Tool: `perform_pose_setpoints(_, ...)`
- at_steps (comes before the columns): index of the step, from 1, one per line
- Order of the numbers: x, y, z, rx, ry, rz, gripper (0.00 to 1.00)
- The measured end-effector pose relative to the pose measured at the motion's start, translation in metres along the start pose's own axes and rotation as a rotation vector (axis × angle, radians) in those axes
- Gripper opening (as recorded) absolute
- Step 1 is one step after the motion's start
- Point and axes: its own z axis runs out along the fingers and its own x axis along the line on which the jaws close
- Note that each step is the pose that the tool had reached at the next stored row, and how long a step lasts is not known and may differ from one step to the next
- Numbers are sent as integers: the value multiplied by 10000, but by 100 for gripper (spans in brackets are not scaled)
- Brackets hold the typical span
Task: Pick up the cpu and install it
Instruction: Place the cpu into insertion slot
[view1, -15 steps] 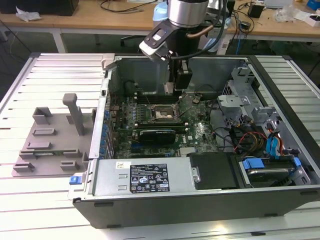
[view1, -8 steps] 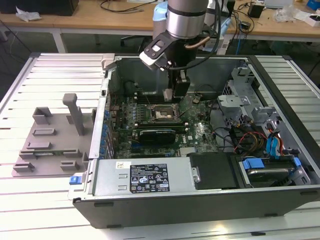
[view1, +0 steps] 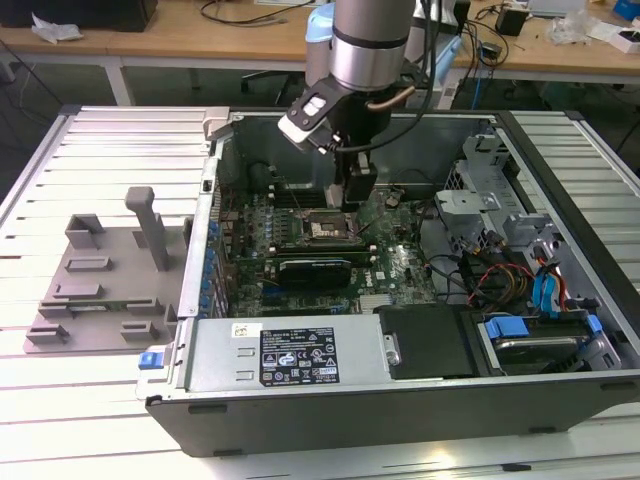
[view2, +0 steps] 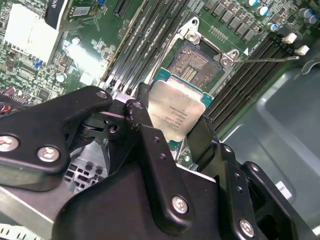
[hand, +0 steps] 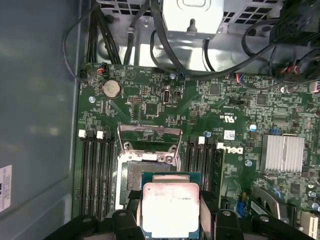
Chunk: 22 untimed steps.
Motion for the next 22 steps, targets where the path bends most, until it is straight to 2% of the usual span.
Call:
perform_pose_setpoints(2, 4, -3, 37, 1, -1, 1, 55)
perform_pose_setpoints(3, 15, -14, 76, 1, -3, 0, 55)
perform_pose_setpoints(6, 39, -54, 139, 1, -2, 1, 55)
perform_pose_setpoints(11, 82, -71, 242, 1, -3, 0, 55)
perform_pose_setpoints(14, 126, -88, 347, 2, -4, 1, 55)
perform_pose_setpoints(17, 188, -92, 408, 4, -52, 0, 55)
perform_pose_setpoints(19, 242, -98, 458, 9, -141, 2, 55)
perform_pose_setpoints(22, 245, -106, 526, 10, -145, 5, 55)
